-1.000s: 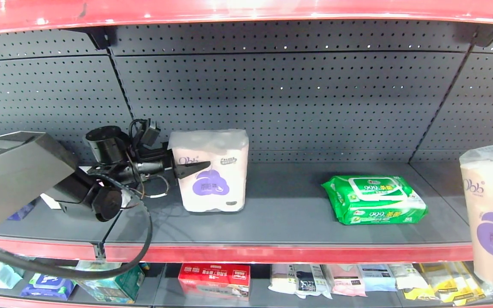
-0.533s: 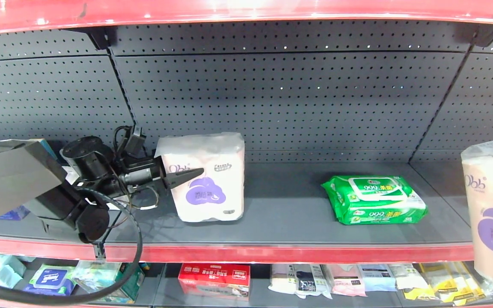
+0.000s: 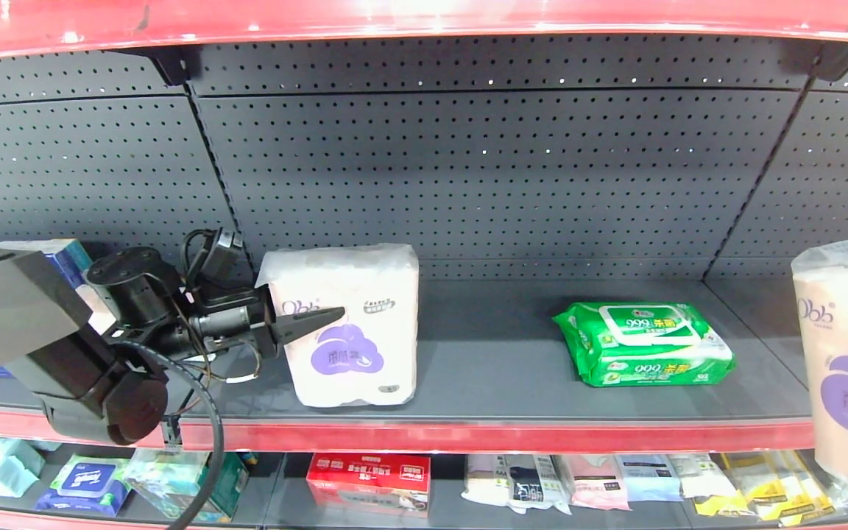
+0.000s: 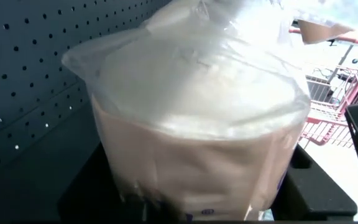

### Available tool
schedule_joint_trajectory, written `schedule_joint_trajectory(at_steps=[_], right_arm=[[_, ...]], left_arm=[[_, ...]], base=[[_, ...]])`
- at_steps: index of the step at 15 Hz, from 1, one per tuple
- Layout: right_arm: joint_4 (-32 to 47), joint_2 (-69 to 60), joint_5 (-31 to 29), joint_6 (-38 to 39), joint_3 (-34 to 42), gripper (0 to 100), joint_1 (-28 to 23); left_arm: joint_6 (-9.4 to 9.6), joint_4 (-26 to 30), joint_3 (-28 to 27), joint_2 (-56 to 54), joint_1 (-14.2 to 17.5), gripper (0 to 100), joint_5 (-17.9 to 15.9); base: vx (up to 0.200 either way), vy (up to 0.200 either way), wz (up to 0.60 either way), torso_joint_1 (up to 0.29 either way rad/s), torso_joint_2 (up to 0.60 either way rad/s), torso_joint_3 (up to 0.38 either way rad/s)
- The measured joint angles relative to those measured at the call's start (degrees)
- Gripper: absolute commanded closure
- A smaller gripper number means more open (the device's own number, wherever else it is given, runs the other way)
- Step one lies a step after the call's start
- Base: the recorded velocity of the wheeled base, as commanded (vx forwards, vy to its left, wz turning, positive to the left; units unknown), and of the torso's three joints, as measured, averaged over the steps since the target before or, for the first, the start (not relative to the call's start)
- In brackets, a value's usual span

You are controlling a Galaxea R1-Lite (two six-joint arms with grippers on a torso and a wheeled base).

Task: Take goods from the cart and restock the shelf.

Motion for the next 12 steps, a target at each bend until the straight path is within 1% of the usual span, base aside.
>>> schedule_joint_trajectory(at_steps=[1,3,6,8,12], right_arm=[[0.0,-0.1,0.0,0.0,0.0,100,0.0],[0.0,-0.3,0.0,0.0,0.3,100,0.0],[0.0,-0.5,0.0,0.0,0.4,100,0.0],[0.0,-0.5,-0.1,0.0,0.4,100,0.0],[0.0,-0.6,-0.1,0.0,0.5,100,0.0]], left_arm=[[0.07,0.0,0.2,0.0,0.0,100,0.2],[1.10,0.0,0.6,0.1,0.0,100,0.1],[1.65,0.0,1.1,0.6,0.0,100,0.0],[2.95,0.0,1.3,1.0,-0.1,100,-0.1],[3.89,0.0,1.5,2.3,-0.1,100,-0.2]], base=[[0.000,0.000,0.00,0.000,0.00,0.000],[0.000,0.000,0.00,0.000,0.00,0.000],[0.000,0.000,0.00,0.000,0.00,0.000],[0.000,0.000,0.00,0.000,0.00,0.000],[0.000,0.000,0.00,0.000,0.00,0.000]])
